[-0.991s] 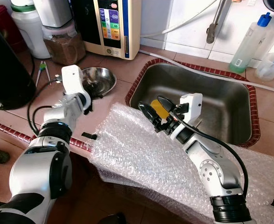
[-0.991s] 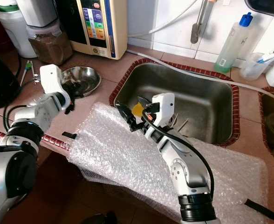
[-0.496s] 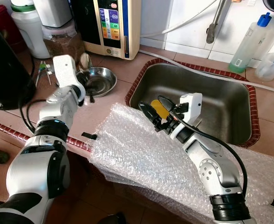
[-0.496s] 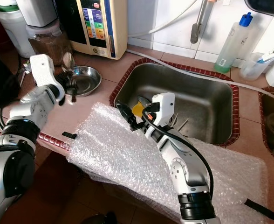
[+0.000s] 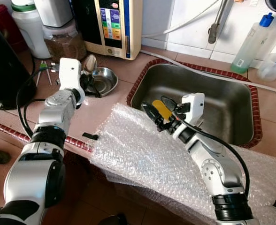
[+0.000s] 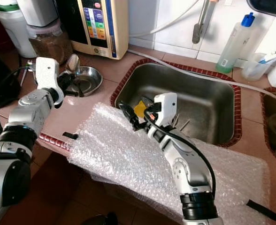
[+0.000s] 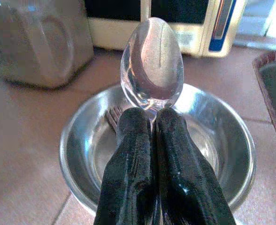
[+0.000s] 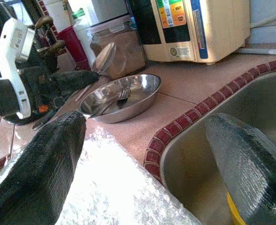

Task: Kitchen organization

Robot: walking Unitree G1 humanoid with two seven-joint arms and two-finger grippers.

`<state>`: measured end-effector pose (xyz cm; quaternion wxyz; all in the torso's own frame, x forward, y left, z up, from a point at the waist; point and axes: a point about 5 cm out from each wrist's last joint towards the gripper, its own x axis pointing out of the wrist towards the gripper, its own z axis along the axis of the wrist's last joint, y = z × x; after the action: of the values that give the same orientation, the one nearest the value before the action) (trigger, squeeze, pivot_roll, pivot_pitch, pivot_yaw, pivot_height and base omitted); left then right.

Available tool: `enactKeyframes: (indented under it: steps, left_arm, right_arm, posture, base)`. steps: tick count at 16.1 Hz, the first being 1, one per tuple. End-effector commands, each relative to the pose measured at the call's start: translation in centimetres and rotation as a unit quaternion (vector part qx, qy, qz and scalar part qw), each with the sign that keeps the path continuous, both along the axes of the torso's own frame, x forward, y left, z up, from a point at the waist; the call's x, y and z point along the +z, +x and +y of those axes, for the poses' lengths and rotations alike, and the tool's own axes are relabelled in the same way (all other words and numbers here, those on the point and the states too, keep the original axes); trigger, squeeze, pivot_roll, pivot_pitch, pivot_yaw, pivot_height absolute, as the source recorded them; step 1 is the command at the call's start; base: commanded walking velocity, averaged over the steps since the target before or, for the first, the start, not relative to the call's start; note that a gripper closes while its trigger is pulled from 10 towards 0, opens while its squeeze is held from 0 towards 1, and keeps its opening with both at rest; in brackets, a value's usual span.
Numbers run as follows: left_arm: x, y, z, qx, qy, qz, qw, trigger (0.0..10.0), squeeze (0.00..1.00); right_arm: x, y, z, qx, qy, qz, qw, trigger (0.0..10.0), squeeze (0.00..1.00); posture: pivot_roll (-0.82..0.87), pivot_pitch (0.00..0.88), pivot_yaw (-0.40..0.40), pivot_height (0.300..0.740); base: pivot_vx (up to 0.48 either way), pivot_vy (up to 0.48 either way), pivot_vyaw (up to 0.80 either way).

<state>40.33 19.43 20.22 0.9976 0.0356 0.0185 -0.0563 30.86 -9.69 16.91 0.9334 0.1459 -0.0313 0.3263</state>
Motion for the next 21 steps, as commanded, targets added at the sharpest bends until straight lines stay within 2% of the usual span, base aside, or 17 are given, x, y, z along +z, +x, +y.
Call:
enactKeyframes:
  steps: [1, 3, 5, 8, 10, 12, 13, 15, 21]
  left_arm:
    - [0.7, -0.4, -0.3, 0.006, 0.015, -0.051, 0.999, 0.0, 0.00]
    - [1.3, -1.0, -1.3, -0.015, 0.005, -0.109, 0.994, 0.0, 0.00]
    - [1.6, -2.0, -4.2, -0.092, -0.053, -0.147, 0.983, 0.0, 0.00]
    - [1.4, -3.0, -6.0, -0.129, -0.081, -0.162, 0.975, 0.0, 0.00]
    - [1.3, -4.1, -8.5, -0.192, -0.106, -0.174, 0.960, 0.0, 0.00]
    - [0.8, -4.8, -10.1, -0.226, -0.100, -0.174, 0.953, 0.0, 0.00]
    - [0.0, -5.4, -11.6, -0.264, -0.088, -0.160, 0.947, 0.0, 0.00]
    - [-1.0, -6.3, -13.7, -0.312, -0.069, -0.145, 0.936, 0.0, 0.00]
    - [-1.5, -7.9, -15.6, -0.358, -0.074, -0.141, 0.920, 0.0, 0.00]
  right_arm:
    - [0.2, 0.1, -0.1, -0.006, -0.001, -0.003, 1.000, 10.0, 0.00]
    - [0.2, 0.1, -0.2, -0.009, -0.002, -0.003, 1.000, 10.0, 0.00]
    - [0.4, 0.4, -0.4, -0.015, -0.003, -0.004, 1.000, 10.0, 0.00]
    - [0.7, 0.6, -0.6, -0.024, -0.003, -0.009, 1.000, 10.0, 0.00]
    - [1.4, 1.1, -1.2, -0.044, 0.019, -0.012, 0.999, 10.0, 0.00]
    - [1.9, 1.5, -1.8, -0.055, 0.040, -0.011, 0.998, 10.0, 0.00]
    - [2.5, 1.8, -2.2, -0.055, 0.059, -0.012, 0.997, 10.0, 0.00]
    - [3.3, 1.6, -2.5, -0.024, 0.100, -0.009, 0.995, 10.0, 0.00]
    - [3.6, 2.1, -2.7, -0.032, 0.116, -0.011, 0.993, 10.0, 0.00]
  posture:
    - [-0.03, 0.096, 0.024, 0.740]
    - [-0.03, 0.096, 0.020, 0.740]
    - [-0.04, 0.095, 0.008, 0.740]
    - [-0.04, 0.093, 0.002, 0.740]
    - [-0.04, 0.091, 0.000, 0.740]
    - [-0.04, 0.087, 0.007, 0.740]
    - [-0.05, 0.085, 0.010, 0.740]
    - [-0.05, 0.086, 0.009, 0.740]
    - [-0.04, 0.086, 0.011, 0.740]
  base:
    - [0.000, 0.000, 0.00]
    - [0.000, 0.000, 0.00]
    - [0.000, 0.000, 0.00]
    - [0.000, 0.000, 0.00]
    - [0.000, 0.000, 0.00]
    - [0.000, 0.000, 0.00]
    - [0.000, 0.000, 0.00]
    - [0.000, 0.000, 0.00]
    - [0.000, 0.000, 0.00]
